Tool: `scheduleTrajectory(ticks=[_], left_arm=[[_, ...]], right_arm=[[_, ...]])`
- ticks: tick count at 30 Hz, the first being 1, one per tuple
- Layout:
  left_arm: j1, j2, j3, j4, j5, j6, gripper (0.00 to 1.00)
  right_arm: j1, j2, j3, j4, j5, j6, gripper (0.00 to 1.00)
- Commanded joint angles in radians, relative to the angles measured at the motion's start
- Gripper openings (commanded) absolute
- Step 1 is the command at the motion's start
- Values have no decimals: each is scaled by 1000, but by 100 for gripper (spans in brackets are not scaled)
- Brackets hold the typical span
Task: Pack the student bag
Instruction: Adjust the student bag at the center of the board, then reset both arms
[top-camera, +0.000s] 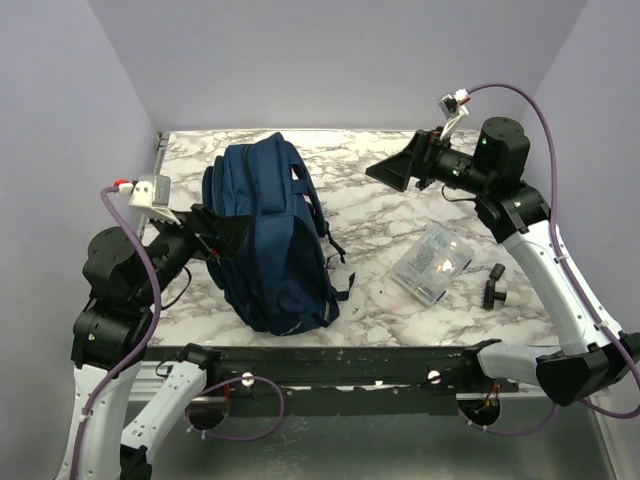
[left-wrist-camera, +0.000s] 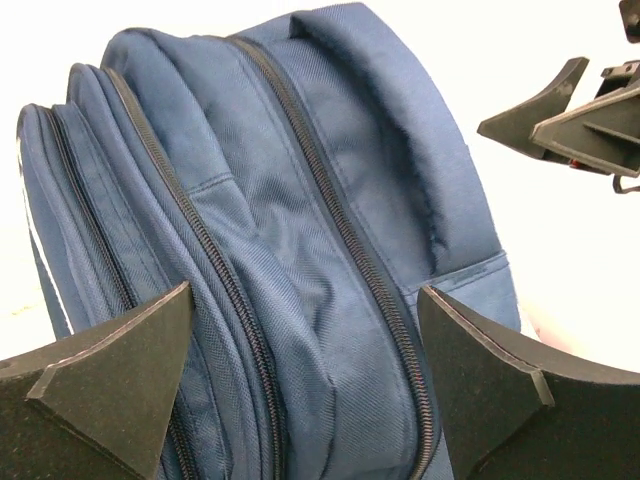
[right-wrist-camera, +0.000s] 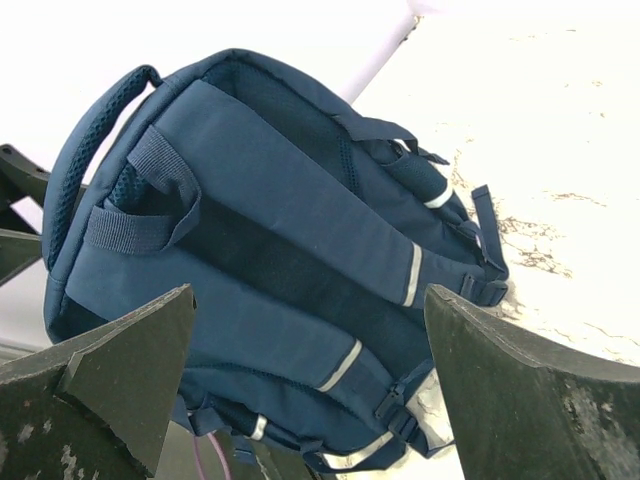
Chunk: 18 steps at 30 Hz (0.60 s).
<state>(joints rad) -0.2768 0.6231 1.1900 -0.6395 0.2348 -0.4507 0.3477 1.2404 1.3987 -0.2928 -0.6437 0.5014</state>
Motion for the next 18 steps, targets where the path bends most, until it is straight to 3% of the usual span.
scheduleTrajectory(ticks=[1,5,12,18], left_arm=[[1,-7,107,-25,-49,49,94],[1,1,185,-49,-87,83,94],[1,21,338,-66,-170,163,94],[1,13,286,-55,-152,146,94]], right_arm=[[7,-39,-9,-26,67,-23,100],[7,-66,-3,-38,156,-31,100],[6,-159,31,-105,493,-96,100],[7,-236,18,-76,560,-121,100]])
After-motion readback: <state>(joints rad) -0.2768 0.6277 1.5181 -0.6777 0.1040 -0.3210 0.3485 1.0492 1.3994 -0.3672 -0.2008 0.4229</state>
